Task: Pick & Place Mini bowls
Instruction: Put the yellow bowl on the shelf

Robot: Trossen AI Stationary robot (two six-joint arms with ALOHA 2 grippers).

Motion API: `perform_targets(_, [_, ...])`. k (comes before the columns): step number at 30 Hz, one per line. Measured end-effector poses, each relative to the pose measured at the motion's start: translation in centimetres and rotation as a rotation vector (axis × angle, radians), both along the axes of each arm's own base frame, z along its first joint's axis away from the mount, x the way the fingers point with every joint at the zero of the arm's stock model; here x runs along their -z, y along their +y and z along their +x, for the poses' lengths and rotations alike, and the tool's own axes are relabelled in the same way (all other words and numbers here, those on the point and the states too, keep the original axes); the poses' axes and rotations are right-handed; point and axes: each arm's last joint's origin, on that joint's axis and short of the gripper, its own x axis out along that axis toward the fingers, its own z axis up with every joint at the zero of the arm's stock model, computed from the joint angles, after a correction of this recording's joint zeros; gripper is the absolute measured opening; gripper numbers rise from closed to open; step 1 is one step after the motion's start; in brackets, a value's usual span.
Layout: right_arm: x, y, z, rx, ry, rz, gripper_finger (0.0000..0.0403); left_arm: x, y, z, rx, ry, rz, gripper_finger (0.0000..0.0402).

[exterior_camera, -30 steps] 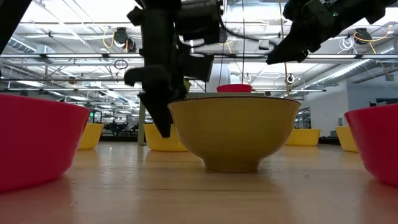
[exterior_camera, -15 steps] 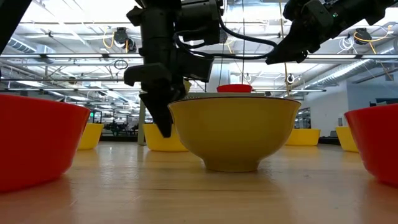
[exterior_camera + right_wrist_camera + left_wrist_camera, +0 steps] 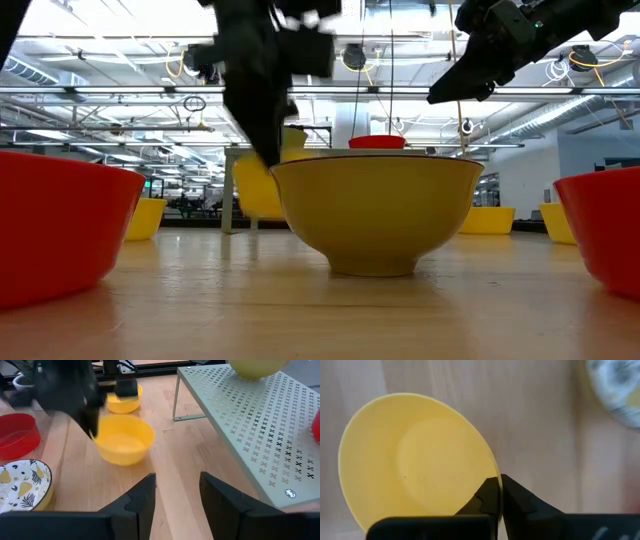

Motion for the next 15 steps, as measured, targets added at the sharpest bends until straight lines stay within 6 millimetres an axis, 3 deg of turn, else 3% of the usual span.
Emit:
perform_targets(9, [-0.1,0.0,0.0,-0.001,-0.007,0.000,0.0139,-8.7,0.5,-2.7,-0.016,-0.361,0.085,0.0007])
perform_targets(15, [-0.1,-0.3,0.0,0.052,0.007,-0.080,0.0139,-11.3,2.7,-2.5,-0.009,-0.554,0.155,0.0010])
